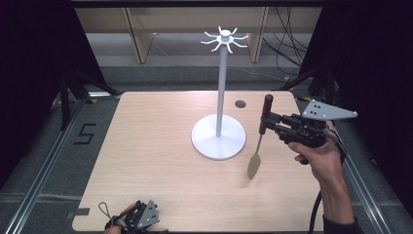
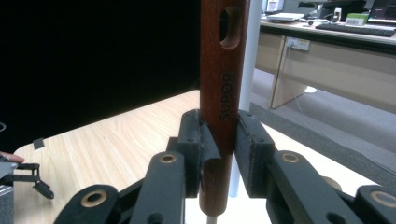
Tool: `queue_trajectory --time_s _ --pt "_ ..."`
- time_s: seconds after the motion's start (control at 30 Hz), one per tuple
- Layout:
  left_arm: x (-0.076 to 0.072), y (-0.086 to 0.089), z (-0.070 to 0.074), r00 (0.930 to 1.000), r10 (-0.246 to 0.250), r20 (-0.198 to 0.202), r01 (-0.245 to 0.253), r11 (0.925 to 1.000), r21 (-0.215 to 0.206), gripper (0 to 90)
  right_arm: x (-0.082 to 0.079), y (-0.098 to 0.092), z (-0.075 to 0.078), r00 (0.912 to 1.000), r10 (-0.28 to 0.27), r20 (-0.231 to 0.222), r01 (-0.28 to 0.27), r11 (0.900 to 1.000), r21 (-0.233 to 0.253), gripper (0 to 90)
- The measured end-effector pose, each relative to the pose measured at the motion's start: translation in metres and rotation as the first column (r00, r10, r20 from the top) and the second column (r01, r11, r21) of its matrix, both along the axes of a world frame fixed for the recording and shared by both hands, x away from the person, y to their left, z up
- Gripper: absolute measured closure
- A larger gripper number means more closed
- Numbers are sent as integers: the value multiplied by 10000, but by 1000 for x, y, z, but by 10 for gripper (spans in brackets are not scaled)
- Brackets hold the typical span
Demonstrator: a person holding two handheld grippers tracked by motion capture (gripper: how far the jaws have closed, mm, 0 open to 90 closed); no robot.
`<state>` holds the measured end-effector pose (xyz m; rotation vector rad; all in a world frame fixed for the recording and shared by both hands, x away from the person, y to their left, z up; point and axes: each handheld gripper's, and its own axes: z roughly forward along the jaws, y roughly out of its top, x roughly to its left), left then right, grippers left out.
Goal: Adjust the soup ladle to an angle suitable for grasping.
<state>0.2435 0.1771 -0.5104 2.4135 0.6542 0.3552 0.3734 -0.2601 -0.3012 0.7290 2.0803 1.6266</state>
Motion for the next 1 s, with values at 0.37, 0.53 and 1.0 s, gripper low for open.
queue_trajectory --time_s 0.37,0.53,1.0 --pt "1 0 0 10000 15 -7 -15 10000 -44 166 17 2 20 9991 -397 150 394 9990 221 739" --pt "0 0 0 10000 -5 -34 5 10000 -35 166 22 3 28 9983 -546 203 544 9984 142 738" --pt "0 0 0 10000 5 -12 -5 10000 -39 166 40 18 42 9979 -611 210 607 9980 202 739"
